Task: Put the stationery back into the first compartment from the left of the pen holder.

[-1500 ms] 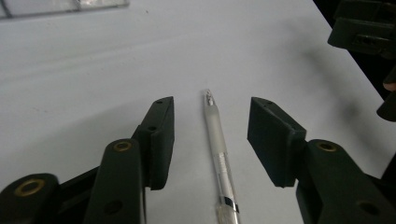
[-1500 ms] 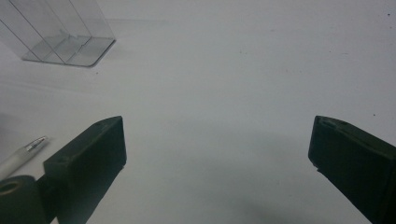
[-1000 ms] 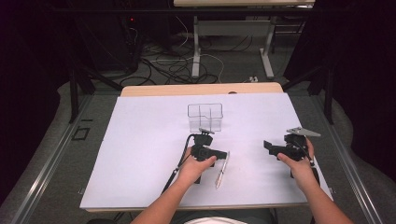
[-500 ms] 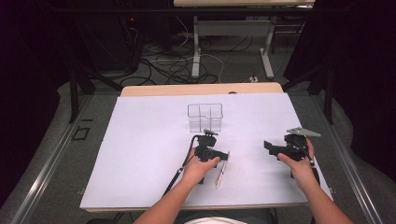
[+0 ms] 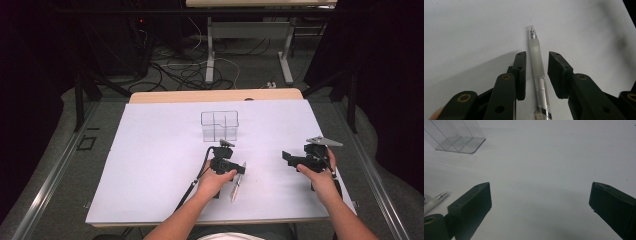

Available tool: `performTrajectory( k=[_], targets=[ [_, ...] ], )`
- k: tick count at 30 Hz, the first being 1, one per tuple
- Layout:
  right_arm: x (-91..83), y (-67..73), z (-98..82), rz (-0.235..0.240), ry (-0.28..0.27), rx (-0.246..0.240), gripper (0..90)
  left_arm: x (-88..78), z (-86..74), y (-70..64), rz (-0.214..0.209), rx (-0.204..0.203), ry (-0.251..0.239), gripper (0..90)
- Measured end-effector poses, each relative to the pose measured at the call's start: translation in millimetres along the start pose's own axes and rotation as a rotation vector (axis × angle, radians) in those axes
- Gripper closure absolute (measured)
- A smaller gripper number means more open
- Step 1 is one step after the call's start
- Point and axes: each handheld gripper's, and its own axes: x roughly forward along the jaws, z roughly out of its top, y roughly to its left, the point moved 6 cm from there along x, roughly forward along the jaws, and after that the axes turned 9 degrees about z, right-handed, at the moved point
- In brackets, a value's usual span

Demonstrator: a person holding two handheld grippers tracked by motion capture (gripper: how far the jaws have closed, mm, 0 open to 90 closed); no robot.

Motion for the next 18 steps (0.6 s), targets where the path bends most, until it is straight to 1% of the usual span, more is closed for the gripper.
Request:
performTrajectory(
  k=[3, 5, 8, 12, 14, 18],
  targets=[
    [0.3, 0.1, -0.1, 0.001, 0.002, -0.001, 4.0, 0.3, 0.2, -1.1, -0.001, 0.002, 0.008, 69.7],
    [0.5, 0.1, 0.0, 0.0, 0.001, -0.001, 4.0, 1.0, 0.5, -1.6, 0.003, 0.013, 0.011, 70.4],
    [0.6, 0.9, -0.1, 0.001, 0.002, 0.001, 4.0, 2.1, 0.8, -3.4, 0.005, 0.006, 0.011, 71.9],
    [0.7, 0.7, -0.1, 0.002, 0.002, 0.0, 4.0, 3.1, 1.4, -4.0, 0.016, 0.011, 0.012, 73.4],
    [0.7, 0.1, -0.1, 0.001, 0.002, -0.004, 4.0, 3.3, 1.5, -4.3, 0.024, -0.001, 0.015, 74.8],
    [0.8, -0.1, -0.2, 0.001, 0.002, -0.005, 4.1, 3.1, 1.8, -2.9, 0.029, 0.003, 0.023, 77.1]
  ],
)
